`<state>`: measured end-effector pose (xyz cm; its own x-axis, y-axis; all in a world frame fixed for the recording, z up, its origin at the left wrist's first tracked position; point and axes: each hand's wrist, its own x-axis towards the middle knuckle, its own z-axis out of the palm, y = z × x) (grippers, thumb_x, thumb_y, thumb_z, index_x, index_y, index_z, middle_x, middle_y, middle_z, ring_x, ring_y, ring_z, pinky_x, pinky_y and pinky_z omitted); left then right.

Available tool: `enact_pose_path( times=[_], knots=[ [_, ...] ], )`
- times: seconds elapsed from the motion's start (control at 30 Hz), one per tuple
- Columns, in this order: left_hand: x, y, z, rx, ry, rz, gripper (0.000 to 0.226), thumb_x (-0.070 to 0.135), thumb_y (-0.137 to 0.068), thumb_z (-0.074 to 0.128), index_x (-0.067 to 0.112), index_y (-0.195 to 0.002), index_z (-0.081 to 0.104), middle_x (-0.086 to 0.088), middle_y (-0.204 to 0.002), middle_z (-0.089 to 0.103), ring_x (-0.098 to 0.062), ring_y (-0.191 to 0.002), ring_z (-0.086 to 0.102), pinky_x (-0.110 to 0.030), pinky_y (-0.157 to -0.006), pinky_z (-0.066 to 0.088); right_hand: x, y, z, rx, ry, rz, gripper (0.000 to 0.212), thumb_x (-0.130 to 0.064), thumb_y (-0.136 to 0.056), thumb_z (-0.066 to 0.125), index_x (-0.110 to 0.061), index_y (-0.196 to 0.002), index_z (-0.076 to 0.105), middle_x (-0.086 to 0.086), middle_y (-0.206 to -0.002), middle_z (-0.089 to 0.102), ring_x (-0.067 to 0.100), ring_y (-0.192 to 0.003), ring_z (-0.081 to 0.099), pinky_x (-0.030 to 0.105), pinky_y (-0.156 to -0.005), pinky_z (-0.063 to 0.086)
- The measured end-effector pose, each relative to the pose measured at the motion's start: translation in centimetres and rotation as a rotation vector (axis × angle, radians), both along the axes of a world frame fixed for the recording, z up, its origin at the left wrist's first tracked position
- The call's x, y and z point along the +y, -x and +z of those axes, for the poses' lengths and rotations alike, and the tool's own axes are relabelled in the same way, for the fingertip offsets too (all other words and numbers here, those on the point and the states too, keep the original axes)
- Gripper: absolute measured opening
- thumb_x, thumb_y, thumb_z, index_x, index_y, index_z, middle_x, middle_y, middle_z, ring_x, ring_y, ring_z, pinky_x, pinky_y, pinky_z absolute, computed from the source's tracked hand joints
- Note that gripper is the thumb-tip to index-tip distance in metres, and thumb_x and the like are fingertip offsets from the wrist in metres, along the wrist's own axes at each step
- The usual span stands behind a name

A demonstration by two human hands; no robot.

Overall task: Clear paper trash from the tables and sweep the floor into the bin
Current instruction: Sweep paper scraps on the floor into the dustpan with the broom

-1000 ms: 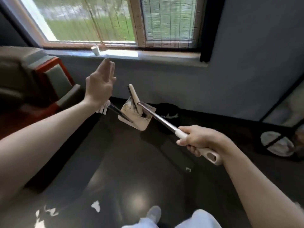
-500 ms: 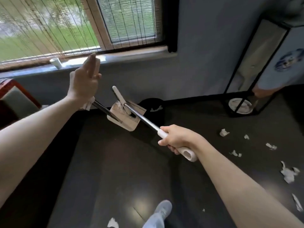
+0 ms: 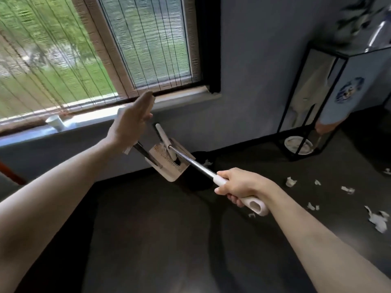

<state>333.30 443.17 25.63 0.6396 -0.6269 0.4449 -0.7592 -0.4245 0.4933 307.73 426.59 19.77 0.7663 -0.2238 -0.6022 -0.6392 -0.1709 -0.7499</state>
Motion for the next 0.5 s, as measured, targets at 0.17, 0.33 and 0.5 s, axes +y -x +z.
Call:
enact_pose_path(
  times=[0.17, 0.33, 0.5],
  knots=[
    [-2.7, 1.1, -3.8, 0.095, -0.161, -0.219, 0.061, 0.019, -0.088, 0.067, 0.026, -0.144, 0.041, 0.002, -0.135, 0.055, -0.019, -0.113, 0.06, -0.029, -0.095, 0.048, 0.6, -0.7, -2.8, -0.015, -0.142, -0.237, 0.067, -0.011, -0.093, 0.059, -0.029, -0.149, 0.028, 0.001, -0.061, 0.049, 0.004, -0.042, 0.046, 0.019, -0.041, 0.041],
    [-5.2, 2.7, -5.0, 0.458, 0.002, -0.313, 0.067, 0.03, -0.087, 0.067, 0.049, -0.142, 0.033, 0.016, -0.136, 0.044, -0.004, -0.121, 0.052, -0.033, -0.102, 0.045, 1.2, 0.5, -5.5, 0.02, -0.305, -0.42, 0.06, -0.006, -0.094, 0.057, -0.022, -0.147, 0.032, 0.002, -0.062, 0.043, 0.003, -0.038, 0.041, 0.016, -0.037, 0.036],
    [-6.3, 4.6, -6.5, 0.452, -0.243, -0.21, 0.072, 0.039, -0.09, 0.061, 0.065, -0.138, 0.015, -0.011, -0.086, 0.065, -0.017, -0.069, 0.059, -0.04, -0.072, 0.058, 2.8, 2.6, -6.7, -0.039, -0.442, -0.486, 0.03, -0.004, -0.096, 0.053, -0.022, -0.118, 0.045, 0.0, -0.062, 0.037, 0.002, -0.036, 0.036, 0.014, -0.034, 0.032]
  ],
)
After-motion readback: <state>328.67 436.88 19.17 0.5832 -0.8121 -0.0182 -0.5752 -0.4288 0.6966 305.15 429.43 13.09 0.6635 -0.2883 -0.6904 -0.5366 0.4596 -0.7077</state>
